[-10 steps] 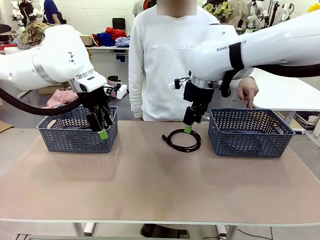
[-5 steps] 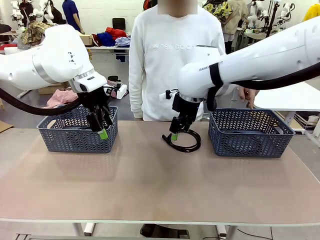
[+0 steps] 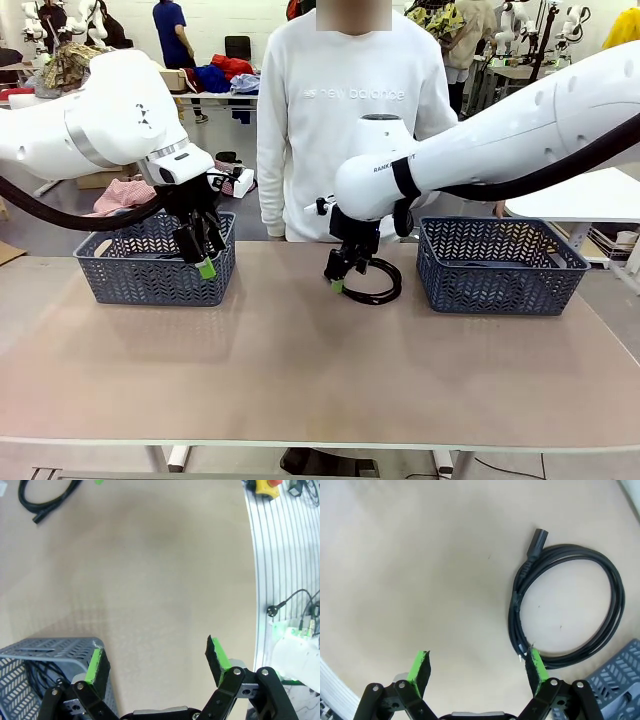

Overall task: Organize the cables according to human instructions.
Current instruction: Pick up a bundle of cables and place it in the basket indicated by the human.

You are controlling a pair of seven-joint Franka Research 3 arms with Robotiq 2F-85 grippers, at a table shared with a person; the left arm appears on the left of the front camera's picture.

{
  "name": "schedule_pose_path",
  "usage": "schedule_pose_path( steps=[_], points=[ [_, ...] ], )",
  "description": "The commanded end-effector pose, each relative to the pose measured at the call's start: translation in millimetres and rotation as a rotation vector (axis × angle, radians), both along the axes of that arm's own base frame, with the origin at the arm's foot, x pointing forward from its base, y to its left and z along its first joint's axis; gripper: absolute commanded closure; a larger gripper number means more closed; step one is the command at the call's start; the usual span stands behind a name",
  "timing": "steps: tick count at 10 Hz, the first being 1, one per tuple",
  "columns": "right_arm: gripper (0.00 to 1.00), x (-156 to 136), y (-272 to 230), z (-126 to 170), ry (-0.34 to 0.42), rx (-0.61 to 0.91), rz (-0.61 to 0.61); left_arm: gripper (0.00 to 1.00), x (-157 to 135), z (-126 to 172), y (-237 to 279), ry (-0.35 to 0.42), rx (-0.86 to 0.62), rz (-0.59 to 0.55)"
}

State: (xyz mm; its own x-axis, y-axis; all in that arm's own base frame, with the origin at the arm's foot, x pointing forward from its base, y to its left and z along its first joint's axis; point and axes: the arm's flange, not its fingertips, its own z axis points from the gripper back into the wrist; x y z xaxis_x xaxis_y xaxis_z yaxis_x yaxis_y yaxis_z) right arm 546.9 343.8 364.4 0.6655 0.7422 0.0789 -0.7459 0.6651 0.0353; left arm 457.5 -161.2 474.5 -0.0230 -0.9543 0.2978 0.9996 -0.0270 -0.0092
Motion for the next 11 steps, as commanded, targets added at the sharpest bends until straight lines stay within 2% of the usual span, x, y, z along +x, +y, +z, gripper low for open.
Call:
schedule_pose_path(
  steps=[1, 11],
  points=[
    [0.00, 12.9, 11.7, -7.1, -0.023, -0.042, -0.033, 0.00, -0.1, 0.3, 1.7, -0.006, -0.001, 0.006],
    [0.00, 41.6, 11.1, -47.1, 0.032, -0.042, -0.018, 0.00, -0.1, 0.3, 1.7, -0.006, -0.001, 0.006]
  ],
)
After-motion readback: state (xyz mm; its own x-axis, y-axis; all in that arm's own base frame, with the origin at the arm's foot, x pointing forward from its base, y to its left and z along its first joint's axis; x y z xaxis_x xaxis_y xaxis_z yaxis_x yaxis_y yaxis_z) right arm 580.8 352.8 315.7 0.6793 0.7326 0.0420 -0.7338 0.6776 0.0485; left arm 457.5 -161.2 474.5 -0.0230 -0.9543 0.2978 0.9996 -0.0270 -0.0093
